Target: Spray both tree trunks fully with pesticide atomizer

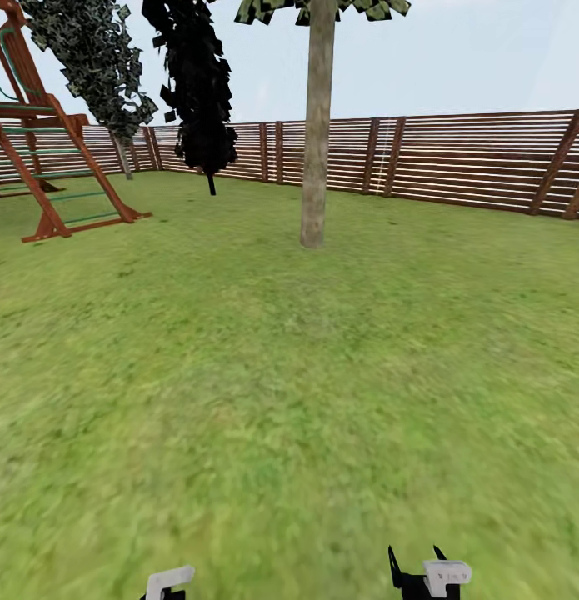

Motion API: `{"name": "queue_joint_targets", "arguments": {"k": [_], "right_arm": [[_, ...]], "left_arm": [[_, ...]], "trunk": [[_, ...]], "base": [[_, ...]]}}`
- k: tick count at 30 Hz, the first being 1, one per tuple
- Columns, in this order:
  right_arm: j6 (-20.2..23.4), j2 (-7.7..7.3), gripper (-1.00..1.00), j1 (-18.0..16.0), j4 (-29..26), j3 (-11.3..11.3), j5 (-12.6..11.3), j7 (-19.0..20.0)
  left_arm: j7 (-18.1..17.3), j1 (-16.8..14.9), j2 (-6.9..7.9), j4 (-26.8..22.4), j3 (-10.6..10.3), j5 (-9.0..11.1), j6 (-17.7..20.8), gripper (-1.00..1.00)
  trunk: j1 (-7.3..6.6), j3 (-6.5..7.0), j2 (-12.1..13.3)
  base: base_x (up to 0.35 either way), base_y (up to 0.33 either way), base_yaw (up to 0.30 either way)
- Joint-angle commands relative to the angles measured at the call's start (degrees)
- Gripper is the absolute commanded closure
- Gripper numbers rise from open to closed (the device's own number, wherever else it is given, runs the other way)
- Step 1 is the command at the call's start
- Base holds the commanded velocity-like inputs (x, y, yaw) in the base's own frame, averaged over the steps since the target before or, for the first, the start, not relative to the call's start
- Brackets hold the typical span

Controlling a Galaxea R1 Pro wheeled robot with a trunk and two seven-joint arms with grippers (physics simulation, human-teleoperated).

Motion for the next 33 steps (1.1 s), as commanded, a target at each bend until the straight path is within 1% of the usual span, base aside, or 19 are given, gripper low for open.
{"name": "queue_joint_targets", "arguments": {"k": [1, 33], "right_arm": [[0.0, 0.0, -1.0, 0.0, 0.0, 0.0, 0.0, 0.0], [0.0, 0.03, -1.0, 0.0, 0.0, 0.0, 0.0, 0.0]], "left_arm": [[0.0, 0.0, 0.03, 0.0, 0.0, 0.0, 0.0, 1.0], [0.0, 0.0, -0.03, 0.0, 0.0, -0.1, 0.0, 1.0]], "trunk": [[0.0, 0.0, 0.0], [0.0, 0.0, 0.0]], "base": [[0.338, 0.0, 0.0], [0.338, 0.0, 0.0]]}}
